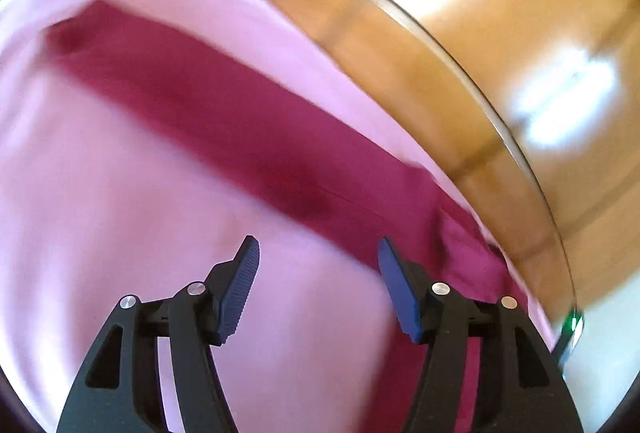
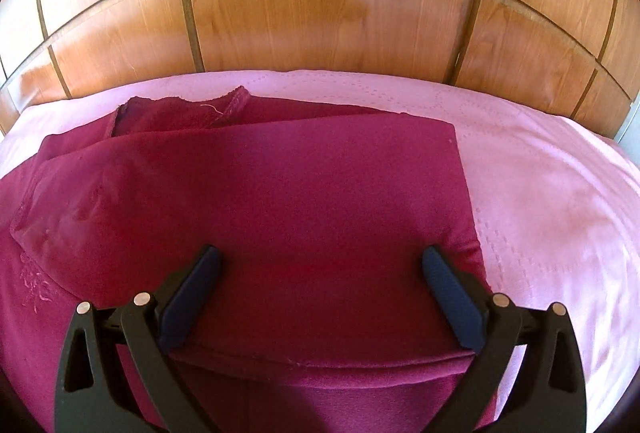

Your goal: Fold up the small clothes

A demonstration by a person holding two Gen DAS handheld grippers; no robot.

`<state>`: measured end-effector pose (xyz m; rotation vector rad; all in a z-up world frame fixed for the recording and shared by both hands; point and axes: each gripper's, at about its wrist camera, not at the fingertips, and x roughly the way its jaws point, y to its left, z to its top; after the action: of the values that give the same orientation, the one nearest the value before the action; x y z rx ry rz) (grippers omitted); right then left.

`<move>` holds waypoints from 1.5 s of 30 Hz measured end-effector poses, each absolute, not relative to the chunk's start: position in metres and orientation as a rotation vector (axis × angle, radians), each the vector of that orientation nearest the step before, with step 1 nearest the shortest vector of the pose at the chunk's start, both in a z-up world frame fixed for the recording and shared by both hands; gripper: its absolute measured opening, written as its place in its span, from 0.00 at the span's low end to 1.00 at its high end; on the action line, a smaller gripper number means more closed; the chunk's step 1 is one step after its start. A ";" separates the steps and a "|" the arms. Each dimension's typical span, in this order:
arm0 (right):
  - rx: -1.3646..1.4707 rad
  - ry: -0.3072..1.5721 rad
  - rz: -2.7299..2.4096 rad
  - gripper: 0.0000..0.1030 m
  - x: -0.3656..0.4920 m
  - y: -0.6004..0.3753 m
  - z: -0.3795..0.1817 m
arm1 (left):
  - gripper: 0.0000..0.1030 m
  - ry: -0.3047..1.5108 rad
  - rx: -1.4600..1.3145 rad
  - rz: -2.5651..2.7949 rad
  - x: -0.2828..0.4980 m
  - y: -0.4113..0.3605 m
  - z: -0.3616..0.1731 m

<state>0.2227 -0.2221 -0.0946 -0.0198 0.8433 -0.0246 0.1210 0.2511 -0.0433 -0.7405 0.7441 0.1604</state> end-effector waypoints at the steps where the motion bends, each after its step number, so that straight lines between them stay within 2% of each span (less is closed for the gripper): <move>1: -0.021 0.842 -0.026 0.98 0.222 -0.222 -0.095 | 0.59 0.729 -0.777 0.210 0.112 0.273 -0.045; 9: -0.043 0.828 -0.046 0.98 0.219 -0.218 -0.093 | 0.58 0.602 -1.039 0.464 0.079 0.413 -0.051; 11: -0.048 0.827 -0.049 0.98 0.218 -0.218 -0.093 | 0.55 0.598 -1.069 0.479 0.082 0.433 -0.055; 12: -0.050 0.826 -0.050 0.98 0.218 -0.218 -0.092 | 0.48 0.608 -1.066 0.501 0.086 0.442 -0.058; 17: -0.064 0.820 -0.060 0.98 0.218 -0.216 -0.092 | 0.29 0.646 -1.017 0.542 0.112 0.465 -0.061; 19: -0.066 0.818 -0.063 0.98 0.217 -0.215 -0.092 | 0.12 0.670 -0.988 0.565 0.123 0.467 -0.060; 21: -0.065 0.819 -0.062 0.98 0.218 -0.216 -0.092 | 0.07 0.679 -0.982 0.557 0.130 0.465 -0.057; 26: -0.067 0.816 -0.062 0.98 0.217 -0.215 -0.092 | 0.07 0.624 -0.892 0.397 0.133 0.427 -0.023; 31: -0.068 0.815 -0.062 0.98 0.217 -0.216 -0.092 | 0.07 0.621 -0.776 0.185 0.152 0.341 0.006; 41: -0.057 0.815 -0.054 0.98 0.218 -0.218 -0.092 | 0.07 0.785 -0.572 -0.120 0.211 0.168 -0.014; 44: -0.050 0.817 -0.049 0.98 0.219 -0.219 -0.092 | 0.26 0.838 -0.486 -0.162 0.213 0.137 -0.023; 45: -0.049 0.819 -0.047 0.98 0.219 -0.219 -0.091 | 0.37 0.836 -0.455 -0.166 0.211 0.130 -0.022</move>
<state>0.2193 -0.2194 -0.0914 -0.0491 0.8186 -0.0473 0.2107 0.1302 -0.0216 -0.4552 0.8363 -0.1664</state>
